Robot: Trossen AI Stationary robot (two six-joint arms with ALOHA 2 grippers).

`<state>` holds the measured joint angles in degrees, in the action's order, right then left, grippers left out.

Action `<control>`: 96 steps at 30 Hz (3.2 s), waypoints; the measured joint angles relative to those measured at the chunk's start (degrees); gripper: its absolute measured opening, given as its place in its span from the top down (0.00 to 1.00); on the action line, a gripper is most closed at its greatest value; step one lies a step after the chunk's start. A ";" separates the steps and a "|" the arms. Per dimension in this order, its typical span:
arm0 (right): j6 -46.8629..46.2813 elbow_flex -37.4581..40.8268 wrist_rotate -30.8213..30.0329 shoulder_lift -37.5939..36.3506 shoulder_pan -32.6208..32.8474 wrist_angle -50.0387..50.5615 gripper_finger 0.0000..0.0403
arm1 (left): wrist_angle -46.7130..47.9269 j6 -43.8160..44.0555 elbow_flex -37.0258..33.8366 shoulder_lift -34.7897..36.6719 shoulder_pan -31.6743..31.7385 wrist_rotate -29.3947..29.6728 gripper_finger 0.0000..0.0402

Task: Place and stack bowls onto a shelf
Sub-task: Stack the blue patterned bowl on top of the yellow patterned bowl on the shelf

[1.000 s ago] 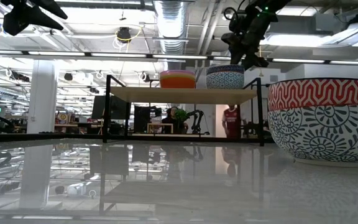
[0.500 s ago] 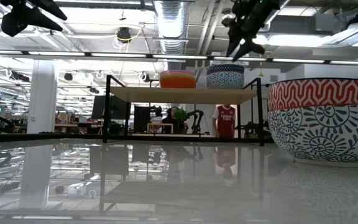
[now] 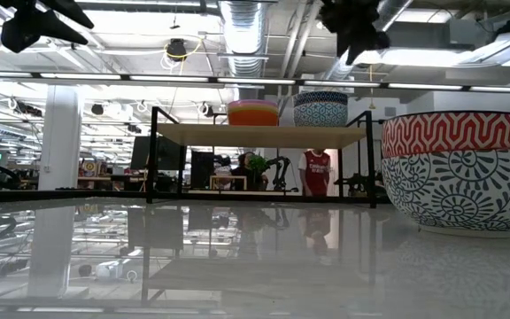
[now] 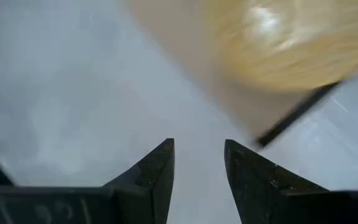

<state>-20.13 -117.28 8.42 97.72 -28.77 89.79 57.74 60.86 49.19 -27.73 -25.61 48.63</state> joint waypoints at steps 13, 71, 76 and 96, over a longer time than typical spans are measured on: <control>-11.71 0.77 -8.29 -1.95 31.03 0.22 0.59 | 0.68 -0.15 0.00 -0.02 -0.02 -4.50 0.66; 5.64 50.30 -7.05 -3.70 43.75 -37.69 0.62 | 3.43 3.32 0.00 -0.02 -0.01 -0.34 0.66; 5.19 50.30 -7.07 -3.70 43.32 -38.15 0.82 | 3.54 3.30 0.00 -0.02 -0.02 0.08 0.66; -0.82 50.41 -6.60 -5.05 43.03 -36.91 0.92 | 4.57 3.89 0.00 -0.02 -0.02 0.04 0.66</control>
<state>-20.96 -66.87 1.81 92.66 14.26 52.89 62.30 64.75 49.19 -27.75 -25.63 48.66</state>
